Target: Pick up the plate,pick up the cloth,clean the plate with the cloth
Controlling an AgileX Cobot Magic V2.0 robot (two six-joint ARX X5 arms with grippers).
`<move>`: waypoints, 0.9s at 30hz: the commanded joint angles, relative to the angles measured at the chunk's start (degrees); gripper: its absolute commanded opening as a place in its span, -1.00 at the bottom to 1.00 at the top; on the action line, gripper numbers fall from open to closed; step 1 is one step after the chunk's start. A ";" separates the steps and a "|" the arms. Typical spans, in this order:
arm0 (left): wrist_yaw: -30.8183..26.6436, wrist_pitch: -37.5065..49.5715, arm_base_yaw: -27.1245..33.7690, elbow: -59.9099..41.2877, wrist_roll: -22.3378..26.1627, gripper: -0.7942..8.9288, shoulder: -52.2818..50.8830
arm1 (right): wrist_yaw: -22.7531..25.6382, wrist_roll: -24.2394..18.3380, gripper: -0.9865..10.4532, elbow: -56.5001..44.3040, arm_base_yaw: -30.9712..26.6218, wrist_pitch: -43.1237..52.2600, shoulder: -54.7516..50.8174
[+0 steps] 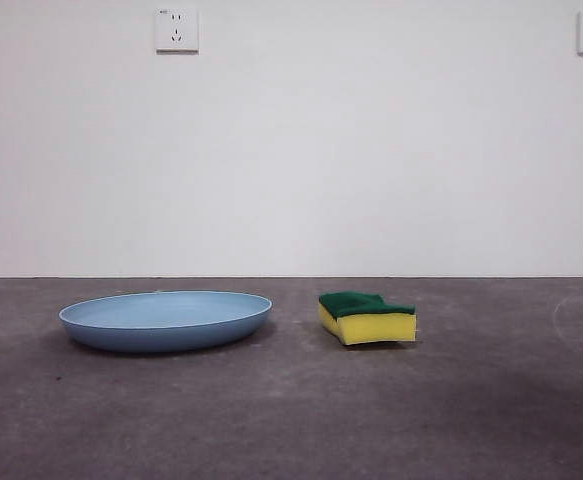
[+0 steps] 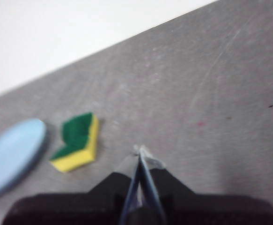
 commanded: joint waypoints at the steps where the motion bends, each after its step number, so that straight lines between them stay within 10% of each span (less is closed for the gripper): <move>1: 3.19 -0.83 0.24 2.27 -7.34 -0.85 1.51 | -2.43 5.57 -0.84 3.17 0.07 0.68 1.81; 8: 14.56 -4.42 0.24 9.79 -11.87 -0.85 9.81 | -8.48 5.22 -0.84 13.51 0.07 -4.15 12.46; 14: 20.87 -7.21 0.24 18.69 -11.26 -0.85 20.50 | -15.82 -3.41 -0.84 25.27 0.07 -13.55 25.53; 27: 23.50 -29.55 0.20 41.83 6.21 -0.83 41.83 | -20.96 -21.79 -0.79 51.15 0.09 -39.01 51.15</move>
